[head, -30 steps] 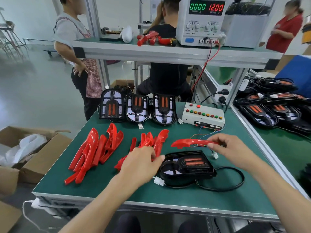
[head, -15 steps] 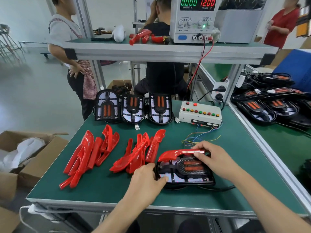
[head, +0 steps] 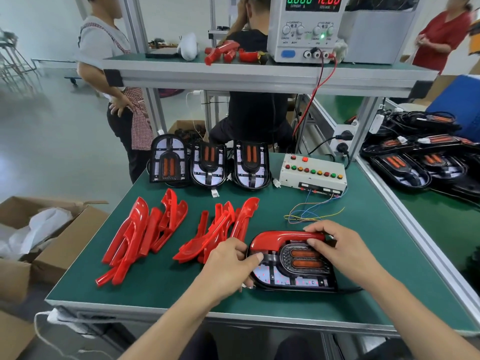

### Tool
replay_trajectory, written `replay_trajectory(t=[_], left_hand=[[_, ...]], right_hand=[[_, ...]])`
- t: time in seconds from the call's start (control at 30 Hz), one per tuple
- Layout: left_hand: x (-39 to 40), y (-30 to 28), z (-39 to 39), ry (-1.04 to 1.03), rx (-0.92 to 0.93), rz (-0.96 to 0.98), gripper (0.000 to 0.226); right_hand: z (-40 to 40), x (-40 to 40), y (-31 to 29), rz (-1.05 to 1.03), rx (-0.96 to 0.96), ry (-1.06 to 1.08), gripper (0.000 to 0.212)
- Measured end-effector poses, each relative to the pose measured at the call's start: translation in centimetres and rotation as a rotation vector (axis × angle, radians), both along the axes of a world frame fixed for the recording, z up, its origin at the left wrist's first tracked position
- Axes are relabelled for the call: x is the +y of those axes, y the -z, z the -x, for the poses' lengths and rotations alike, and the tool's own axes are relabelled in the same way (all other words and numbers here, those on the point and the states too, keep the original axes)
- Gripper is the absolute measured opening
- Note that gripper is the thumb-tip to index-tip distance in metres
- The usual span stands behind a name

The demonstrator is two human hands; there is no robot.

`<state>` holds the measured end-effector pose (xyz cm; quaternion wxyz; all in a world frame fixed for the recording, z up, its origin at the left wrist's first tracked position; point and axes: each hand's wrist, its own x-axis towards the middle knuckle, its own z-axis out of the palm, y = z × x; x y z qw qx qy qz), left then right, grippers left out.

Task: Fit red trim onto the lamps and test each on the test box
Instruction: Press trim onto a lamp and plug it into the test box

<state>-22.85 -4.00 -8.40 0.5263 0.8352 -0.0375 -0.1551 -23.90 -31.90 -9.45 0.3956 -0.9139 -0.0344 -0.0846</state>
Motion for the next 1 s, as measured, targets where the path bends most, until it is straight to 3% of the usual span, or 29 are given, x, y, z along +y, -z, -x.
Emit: replay_trajectory(t=[0.17,0.47,0.73,0.87,1.0], left_hand=[[-0.5,-0.2,-0.8,-0.021,0.015,0.020,0.028],[-1.5,0.3,-2.0,-0.029,-0.135,-0.089,0.044],[-2.7,0.9,-2.0,-0.032,-0.104,0.173,0.010],[-4.1,1.3,-1.9,-0.066,0.017,0.360,0.019],[-4.3,1.4,-2.2,-0.030,0.068,0.417,0.024]], right_hand=[[0.0,-0.6,-0.3,-0.038,0.018,-0.025,0.026],[-0.2,-1.6,-0.2,-0.036,0.026,-0.037,0.032],[0.1,-1.9,0.0,-0.075,0.010,-0.024,0.032],[0.2,-1.9,0.0,-0.082,0.023,-0.025,0.032],[0.3,-1.9,-0.2,-0.081,0.022,-0.028,0.030]])
